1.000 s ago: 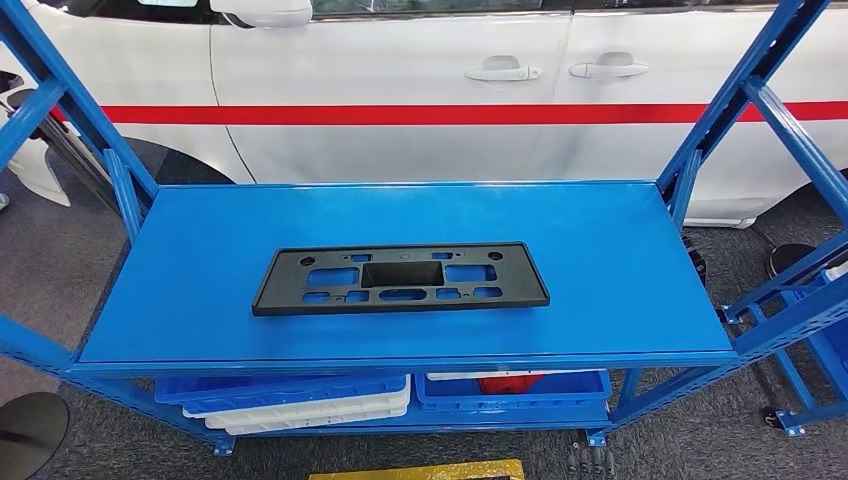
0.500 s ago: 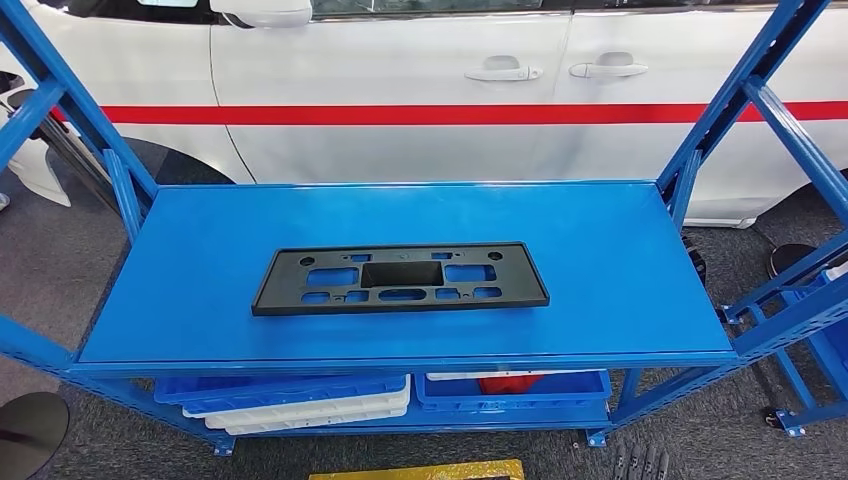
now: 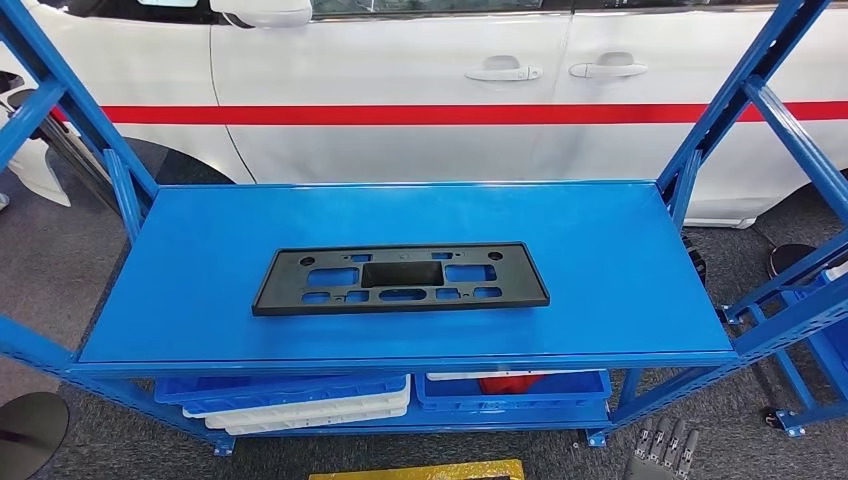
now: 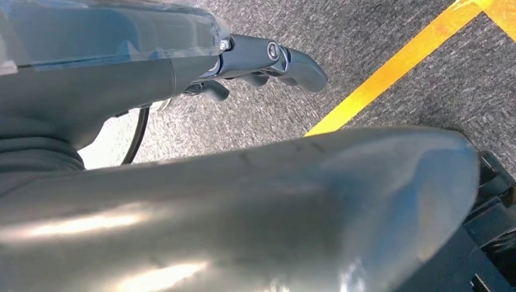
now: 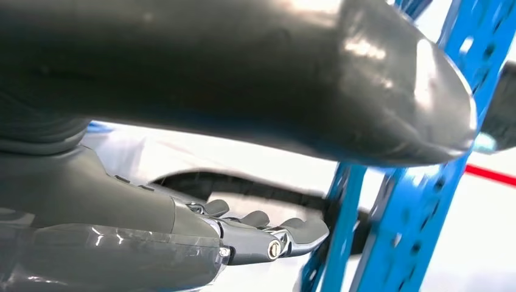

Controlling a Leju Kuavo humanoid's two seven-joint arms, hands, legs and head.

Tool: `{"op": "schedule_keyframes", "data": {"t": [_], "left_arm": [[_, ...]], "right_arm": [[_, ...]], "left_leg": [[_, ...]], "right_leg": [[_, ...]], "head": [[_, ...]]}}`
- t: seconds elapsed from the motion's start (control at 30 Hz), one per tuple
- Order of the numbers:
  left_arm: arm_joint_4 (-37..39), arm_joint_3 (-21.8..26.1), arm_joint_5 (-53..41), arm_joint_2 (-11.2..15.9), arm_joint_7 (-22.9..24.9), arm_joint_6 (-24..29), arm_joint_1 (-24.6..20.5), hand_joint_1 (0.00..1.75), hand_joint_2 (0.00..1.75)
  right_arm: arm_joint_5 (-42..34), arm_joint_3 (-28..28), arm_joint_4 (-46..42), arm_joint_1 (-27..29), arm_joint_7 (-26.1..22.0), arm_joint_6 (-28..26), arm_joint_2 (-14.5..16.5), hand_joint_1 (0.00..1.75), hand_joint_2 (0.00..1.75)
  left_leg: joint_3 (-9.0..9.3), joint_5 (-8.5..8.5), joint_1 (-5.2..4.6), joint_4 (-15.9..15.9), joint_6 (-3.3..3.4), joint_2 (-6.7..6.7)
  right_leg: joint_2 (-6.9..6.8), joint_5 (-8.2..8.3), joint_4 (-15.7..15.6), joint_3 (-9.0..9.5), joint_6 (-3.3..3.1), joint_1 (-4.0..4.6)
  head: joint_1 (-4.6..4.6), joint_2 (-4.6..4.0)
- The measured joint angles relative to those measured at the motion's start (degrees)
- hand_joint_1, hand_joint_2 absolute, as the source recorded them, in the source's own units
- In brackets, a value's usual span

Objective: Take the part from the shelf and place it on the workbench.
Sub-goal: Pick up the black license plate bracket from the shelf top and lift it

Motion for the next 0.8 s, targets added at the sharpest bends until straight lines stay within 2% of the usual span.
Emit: {"op": "schedule_keyframes", "data": {"t": [0.23, 0.47, 0.8], "left_arm": [[0.0, 0.0, 0.2, 0.05, 0.07, -0.13, -0.07, 0.0, 0.0], [0.01, 0.01, 0.35, 0.1, -0.03, 0.17, -0.02, 0.0, 0.0], [0.05, 0.01, 0.29, 0.24, 0.03, 0.18, 0.0, 0.0, 0.0]], "right_arm": [[-4.33, 3.93, -3.91, -1.04, -0.02, 3.5, 0.28, 0.0, 0.0], [-10.64, 11.75, -10.68, -0.96, 0.34, 3.51, 1.4, 0.0, 0.0], [-13.76, 17.02, -15.39, -0.06, 0.31, 4.03, 2.14, 0.0, 0.0]], "left_leg": [[0.0, 0.0, 0.0, 0.0, 0.0, -0.01], [0.0, 0.0, 0.0, 0.0, 0.0, 0.0], [-0.01, 0.0, 0.0, 0.0, 0.0, 0.0]], "right_leg": [[0.0, 0.0, 0.0, 0.0, 0.0, 0.0], [0.0, 0.0, 0.0, -0.01, 0.0, 0.0], [0.0, 0.0, 0.0, -0.01, 0.0, 0.0]], "head": [[0.0, 0.0], [0.0, 0.0], [0.0, 0.0]]}}
